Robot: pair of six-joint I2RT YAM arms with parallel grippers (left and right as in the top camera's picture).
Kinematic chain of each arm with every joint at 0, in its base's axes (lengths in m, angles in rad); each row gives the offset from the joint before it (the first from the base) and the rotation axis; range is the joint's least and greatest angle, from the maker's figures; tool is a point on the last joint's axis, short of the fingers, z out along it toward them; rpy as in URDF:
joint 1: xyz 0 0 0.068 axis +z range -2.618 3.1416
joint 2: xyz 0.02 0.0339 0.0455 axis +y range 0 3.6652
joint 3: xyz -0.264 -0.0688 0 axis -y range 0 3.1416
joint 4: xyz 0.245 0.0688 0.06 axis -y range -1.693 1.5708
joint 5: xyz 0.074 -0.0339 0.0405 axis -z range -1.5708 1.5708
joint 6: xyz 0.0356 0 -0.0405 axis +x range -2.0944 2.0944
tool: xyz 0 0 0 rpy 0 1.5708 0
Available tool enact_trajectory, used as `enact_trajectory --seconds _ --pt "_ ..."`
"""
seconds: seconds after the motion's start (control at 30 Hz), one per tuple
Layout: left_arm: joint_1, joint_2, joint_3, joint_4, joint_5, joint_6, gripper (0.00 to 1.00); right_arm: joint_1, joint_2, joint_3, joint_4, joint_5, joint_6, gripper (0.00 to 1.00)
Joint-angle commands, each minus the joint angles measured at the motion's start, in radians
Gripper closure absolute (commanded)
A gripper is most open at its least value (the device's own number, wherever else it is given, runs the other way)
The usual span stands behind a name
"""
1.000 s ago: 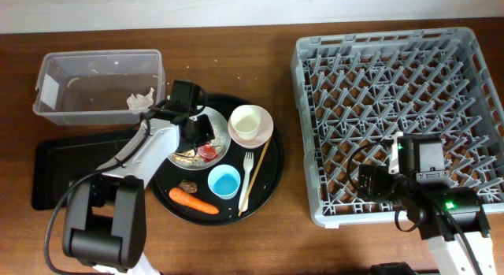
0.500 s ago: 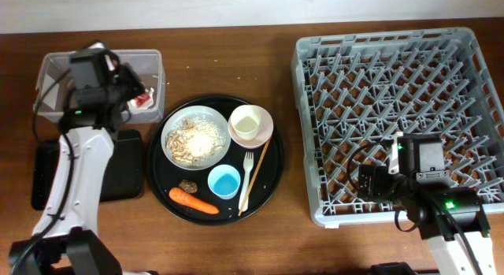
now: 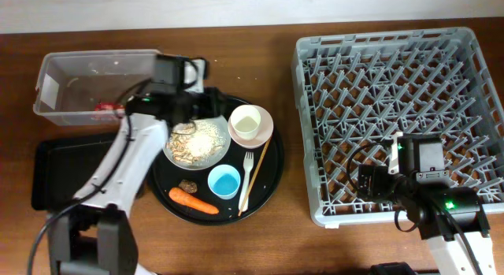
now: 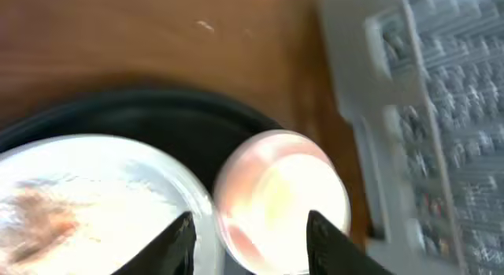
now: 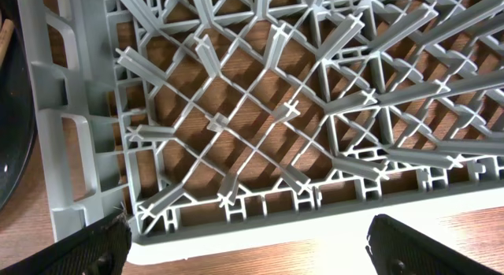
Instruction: Sort waste into correct bins and load items into the dishwasher rack
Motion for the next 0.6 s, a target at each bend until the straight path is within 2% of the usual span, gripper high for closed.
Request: enact_trajectory --seconds 0.0,0.03,0.1,0.27,0.37,0.4,0.47,0.5,0.53,0.57 --pt "-0.059 -0.004 0.183 -0.208 -0.101 0.093 0.58 0.004 -0.001 0.017 -0.007 -0.006 0.008 0.01" --pt "-0.059 0.044 0.326 -0.347 -0.162 0.093 0.58 0.004 -0.001 0.017 -0.006 -0.006 0.008 0.01" --pt "-0.060 0.159 0.435 -0.470 -0.193 0.100 0.58 0.004 -0.001 0.017 -0.008 -0.006 0.008 0.01" --pt "-0.118 0.348 0.439 -0.486 -0.200 0.100 0.59 0.004 -0.001 0.017 -0.013 -0.006 0.008 0.01" --pt "-0.137 0.354 0.439 -0.488 -0.196 0.100 0.59 0.004 -0.001 0.017 -0.013 -0.006 0.008 0.01" --pt "-0.137 0.354 0.436 -0.489 -0.200 0.100 0.63 0.004 -0.001 0.017 -0.013 -0.006 0.008 0.01" --pt "-0.140 0.373 0.430 -0.491 -0.200 0.100 0.64 0.004 -0.001 0.017 -0.013 -0.006 0.008 0.01" --pt "-0.147 0.398 0.428 -0.491 -0.195 0.099 0.73 0.004 -0.001 0.017 -0.013 -0.006 0.008 0.01" --pt "-0.148 0.403 0.428 -0.491 -0.192 0.099 0.74 0.004 -0.001 0.017 -0.013 -0.006 0.008 0.01" --pt "-0.148 0.403 0.429 -0.487 -0.184 0.099 0.81 0.004 -0.001 0.017 -0.013 -0.006 0.008 0.01"
